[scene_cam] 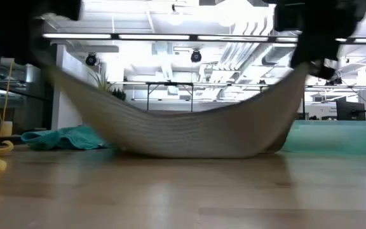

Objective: Fold microfiber towels
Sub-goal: Fold the gray microfiber cloth

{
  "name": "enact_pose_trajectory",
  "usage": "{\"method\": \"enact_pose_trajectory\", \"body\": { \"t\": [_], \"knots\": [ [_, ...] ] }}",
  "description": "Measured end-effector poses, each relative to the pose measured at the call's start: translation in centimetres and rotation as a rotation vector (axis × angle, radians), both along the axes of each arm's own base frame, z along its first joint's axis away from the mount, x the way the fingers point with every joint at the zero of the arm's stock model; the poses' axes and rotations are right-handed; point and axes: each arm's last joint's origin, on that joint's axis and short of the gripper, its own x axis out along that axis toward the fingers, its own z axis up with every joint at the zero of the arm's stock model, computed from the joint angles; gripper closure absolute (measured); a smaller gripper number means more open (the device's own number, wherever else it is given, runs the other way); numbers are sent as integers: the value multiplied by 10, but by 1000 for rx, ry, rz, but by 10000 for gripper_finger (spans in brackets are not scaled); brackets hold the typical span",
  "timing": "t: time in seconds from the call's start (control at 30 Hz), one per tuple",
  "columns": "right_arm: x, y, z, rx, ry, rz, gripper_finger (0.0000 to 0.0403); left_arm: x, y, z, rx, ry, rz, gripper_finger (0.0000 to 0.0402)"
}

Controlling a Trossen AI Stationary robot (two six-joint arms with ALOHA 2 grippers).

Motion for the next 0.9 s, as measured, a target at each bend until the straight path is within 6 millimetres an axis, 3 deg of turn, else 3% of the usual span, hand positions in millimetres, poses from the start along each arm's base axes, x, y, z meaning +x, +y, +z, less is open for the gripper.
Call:
{"method": "enact_pose_trajectory", "body": {
  "t": [0.23, 0.37, 0.5, 0.67, 0.9],
  "knots": [
    [-2, 43, -34, 153, 185, 168, 403, -1, -29, -16, -184, 113, -152, 402],
    [2, 39, -19, 122, 174, 187, 403, 7, -12, -7, -163, 67, -136, 402],
    [3, 5, 15, -79, 190, 102, 403, 12, 33, 24, 3, -36, -80, 401],
    [-2, -53, 67, -364, 218, -43, 403, 13, 108, 71, 283, -170, 55, 401],
    [-5, -130, 137, -712, 241, -222, 403, -9, 206, 133, 649, -189, 200, 401]
  ]
}}
